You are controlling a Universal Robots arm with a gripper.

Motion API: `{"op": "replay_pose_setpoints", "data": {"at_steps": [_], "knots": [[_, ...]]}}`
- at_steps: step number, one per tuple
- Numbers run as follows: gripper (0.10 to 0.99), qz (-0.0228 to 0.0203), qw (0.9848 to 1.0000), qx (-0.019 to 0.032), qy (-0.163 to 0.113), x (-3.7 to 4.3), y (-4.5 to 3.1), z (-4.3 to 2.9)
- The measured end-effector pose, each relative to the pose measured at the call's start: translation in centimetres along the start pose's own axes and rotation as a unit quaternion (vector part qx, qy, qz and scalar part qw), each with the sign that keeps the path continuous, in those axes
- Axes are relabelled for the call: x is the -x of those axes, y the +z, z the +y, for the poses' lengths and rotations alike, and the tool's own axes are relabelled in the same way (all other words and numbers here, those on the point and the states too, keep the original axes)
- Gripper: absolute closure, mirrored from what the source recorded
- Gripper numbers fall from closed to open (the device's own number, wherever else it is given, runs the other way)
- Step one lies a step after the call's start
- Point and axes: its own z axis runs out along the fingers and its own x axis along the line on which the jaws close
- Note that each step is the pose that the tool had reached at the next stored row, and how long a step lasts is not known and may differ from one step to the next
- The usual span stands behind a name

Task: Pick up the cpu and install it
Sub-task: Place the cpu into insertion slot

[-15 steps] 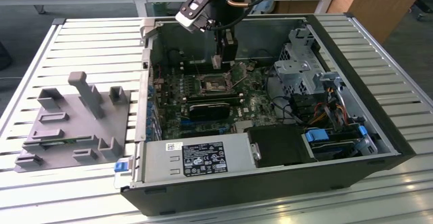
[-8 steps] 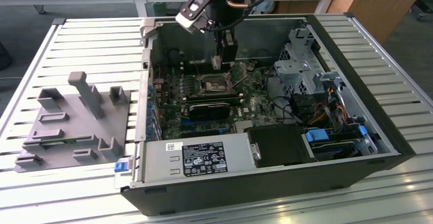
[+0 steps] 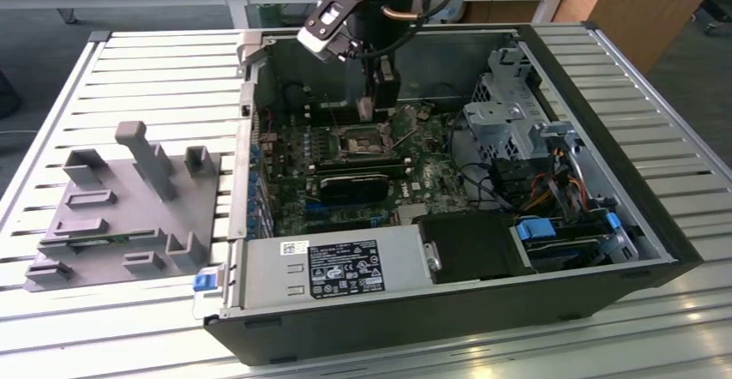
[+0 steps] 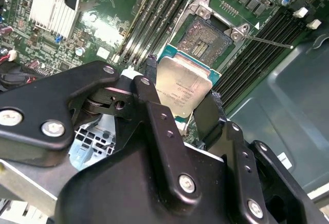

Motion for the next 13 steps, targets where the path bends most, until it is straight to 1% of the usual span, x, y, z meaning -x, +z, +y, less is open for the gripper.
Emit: {"op": "replay_pose_setpoints", "data": {"at_steps": [1, 4, 6, 13], "knots": [[0.549, 0.0000, 1.0000, -0.0004, 0.000, -0.05, 0.15, 0.00], [0.549, 0.0002, 1.0000, -0.0045, 0.000, -0.19, 0.59, -0.04], [0.549, 0.0001, 1.0000, -0.0059, 0.000, -0.21, 0.83, -0.12], [0.549, 0.0001, 1.0000, -0.0060, 0.000, -0.38, 1.83, -0.38]]}}
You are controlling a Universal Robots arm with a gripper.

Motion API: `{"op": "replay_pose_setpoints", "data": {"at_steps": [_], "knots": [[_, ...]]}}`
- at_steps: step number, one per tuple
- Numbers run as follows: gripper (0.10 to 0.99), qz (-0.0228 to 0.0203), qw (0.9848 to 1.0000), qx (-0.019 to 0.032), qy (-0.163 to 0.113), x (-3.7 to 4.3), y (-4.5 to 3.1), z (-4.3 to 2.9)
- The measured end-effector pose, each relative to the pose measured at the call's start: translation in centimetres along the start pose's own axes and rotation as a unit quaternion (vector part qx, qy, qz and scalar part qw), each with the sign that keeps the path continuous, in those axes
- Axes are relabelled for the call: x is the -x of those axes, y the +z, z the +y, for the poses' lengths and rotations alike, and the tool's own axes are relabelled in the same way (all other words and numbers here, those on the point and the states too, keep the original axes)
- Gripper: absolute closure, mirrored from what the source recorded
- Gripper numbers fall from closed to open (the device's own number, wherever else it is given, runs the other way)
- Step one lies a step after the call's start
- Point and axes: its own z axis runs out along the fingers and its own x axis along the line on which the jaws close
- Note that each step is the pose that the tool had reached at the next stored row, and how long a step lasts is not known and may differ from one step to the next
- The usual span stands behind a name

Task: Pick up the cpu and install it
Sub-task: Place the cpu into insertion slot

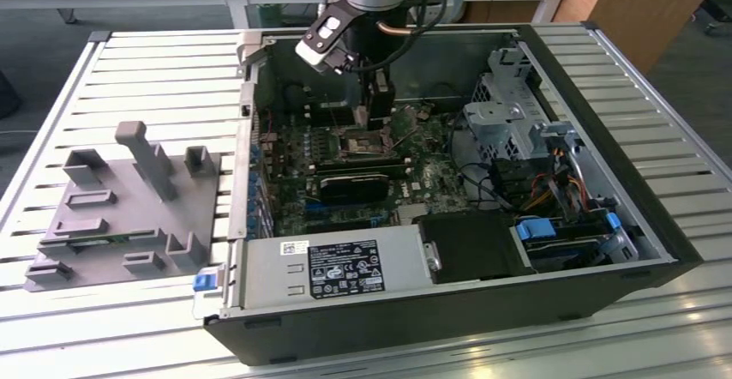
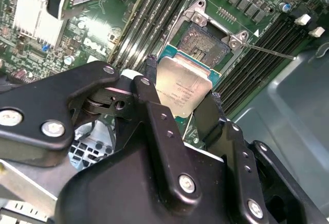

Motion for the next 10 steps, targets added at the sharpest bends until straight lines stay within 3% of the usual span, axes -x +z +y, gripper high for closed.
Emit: {"op": "replay_pose_setpoints", "data": {"at_steps": [10], "knots": [[0.549, -0.0002, 1.0000, 0.0000, 0.001, -0.60, 1.29, -0.06]]}}
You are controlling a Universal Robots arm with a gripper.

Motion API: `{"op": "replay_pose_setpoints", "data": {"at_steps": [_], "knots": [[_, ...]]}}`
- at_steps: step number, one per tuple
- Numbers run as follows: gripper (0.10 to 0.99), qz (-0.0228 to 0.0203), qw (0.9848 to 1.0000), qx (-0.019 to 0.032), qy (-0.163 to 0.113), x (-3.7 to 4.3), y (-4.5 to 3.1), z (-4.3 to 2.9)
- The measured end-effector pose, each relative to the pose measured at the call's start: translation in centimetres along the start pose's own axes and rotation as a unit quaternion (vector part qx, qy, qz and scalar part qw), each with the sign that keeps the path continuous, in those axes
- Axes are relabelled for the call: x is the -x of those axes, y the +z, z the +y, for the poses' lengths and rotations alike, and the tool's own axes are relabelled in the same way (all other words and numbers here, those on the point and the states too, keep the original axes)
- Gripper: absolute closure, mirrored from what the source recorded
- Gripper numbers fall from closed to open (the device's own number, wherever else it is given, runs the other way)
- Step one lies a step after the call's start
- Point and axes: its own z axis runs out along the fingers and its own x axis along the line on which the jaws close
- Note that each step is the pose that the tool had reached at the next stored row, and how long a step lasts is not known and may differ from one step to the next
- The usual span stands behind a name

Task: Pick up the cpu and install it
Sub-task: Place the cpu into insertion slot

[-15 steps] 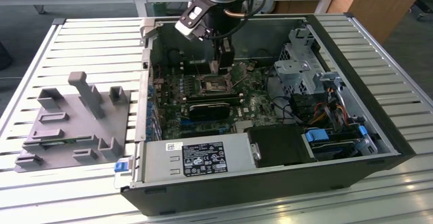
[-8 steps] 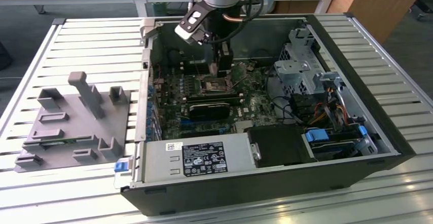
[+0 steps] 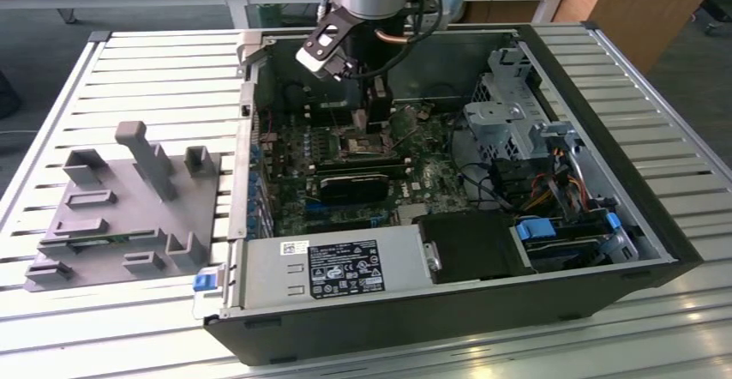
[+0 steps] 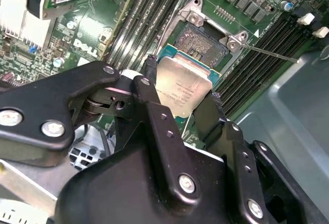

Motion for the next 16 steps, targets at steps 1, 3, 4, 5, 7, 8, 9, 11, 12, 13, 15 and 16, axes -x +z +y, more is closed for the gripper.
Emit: {"op": "replay_pose_setpoints", "data": {"at_steps": [1, 3, 4, 5, 7, 8, 9, 11, 12, 13, 15, 16], "knots": [[0.549, -0.0001, 1.0000, 0.0000, 0.000, -0.03, 0.16, -0.02], [0.549, -0.0004, 1.0000, 0.0000, 0.000, -0.10, 0.47, -0.06], [0.549, -0.0006, 1.0000, 0.0000, 0.000, -0.15, 0.61, -0.07], [0.549, -0.0006, 1.0000, 0.0000, 0.000, -0.20, 0.76, -0.07], [0.549, -0.0013, 1.0000, 0.0000, 0.000, -0.29, 1.12, -0.08], [0.549, -0.0014, 1.0000, 0.0000, 0.000, -0.34, 1.31, -0.09], [0.549, -0.0015, 1.0000, 0.0000, 0.000, -0.38, 1.49, -0.10], [0.549, -0.0017, 1.0000, 0.0000, 0.000, -0.50, 1.84, -0.12], [0.549, -0.0017, 1.0000, 0.0000, 0.000, -0.55, 2.02, -0.13], [0.549, -0.0018, 1.0000, 0.0000, 0.000, -0.58, 2.20, -0.15], [0.549, -0.0020, 1.0000, 0.0000, 0.000, -0.66, 2.58, -0.18], [0.549, -0.0021, 1.0000, 0.0000, 0.000, -0.69, 2.76, -0.19]]}}
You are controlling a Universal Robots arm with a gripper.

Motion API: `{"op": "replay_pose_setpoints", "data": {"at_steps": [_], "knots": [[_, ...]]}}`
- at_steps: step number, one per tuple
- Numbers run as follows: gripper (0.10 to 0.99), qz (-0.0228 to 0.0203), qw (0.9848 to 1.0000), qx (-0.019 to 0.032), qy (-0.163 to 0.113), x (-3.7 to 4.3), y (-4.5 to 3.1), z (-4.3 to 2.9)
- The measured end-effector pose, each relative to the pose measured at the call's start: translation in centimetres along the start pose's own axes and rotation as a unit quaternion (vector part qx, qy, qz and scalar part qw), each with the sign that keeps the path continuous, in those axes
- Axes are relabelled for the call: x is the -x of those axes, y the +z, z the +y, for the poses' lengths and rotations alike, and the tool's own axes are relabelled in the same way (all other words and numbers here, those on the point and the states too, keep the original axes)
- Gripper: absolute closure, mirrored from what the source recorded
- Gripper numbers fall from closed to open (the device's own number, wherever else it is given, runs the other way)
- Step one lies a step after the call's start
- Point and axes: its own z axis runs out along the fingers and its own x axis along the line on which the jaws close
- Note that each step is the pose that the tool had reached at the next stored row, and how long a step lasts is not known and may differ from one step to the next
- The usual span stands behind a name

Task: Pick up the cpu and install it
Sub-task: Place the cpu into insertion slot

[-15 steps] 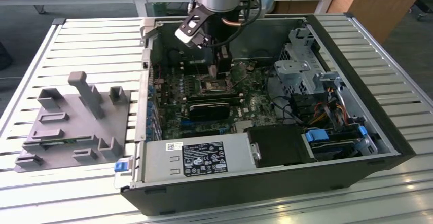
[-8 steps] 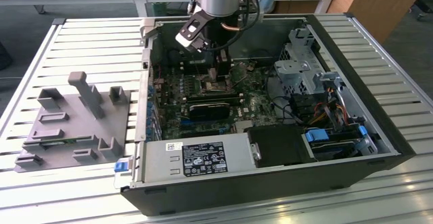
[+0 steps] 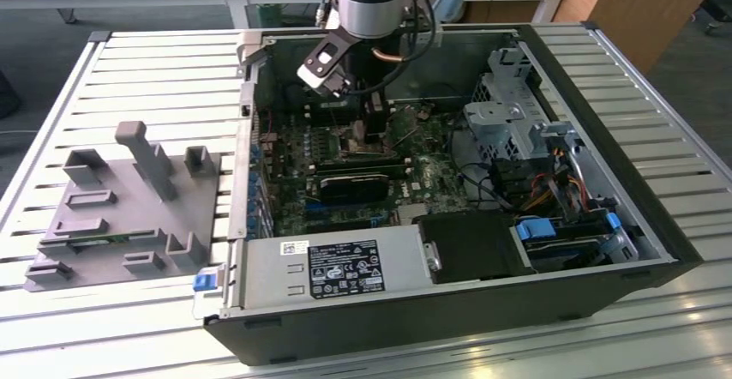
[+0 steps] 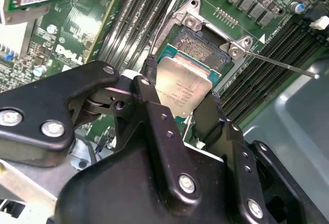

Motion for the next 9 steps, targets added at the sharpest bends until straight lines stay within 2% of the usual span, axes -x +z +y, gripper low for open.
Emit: {"op": "replay_pose_setpoints", "data": {"at_steps": [6, 9], "knots": [[0.549, -0.0028, 1.0000, -0.0001, 0.000, -0.11, 0.74, -0.03], [0.549, -0.0028, 1.0000, 0.0000, 0.000, -0.25, 1.20, -0.05]]}}
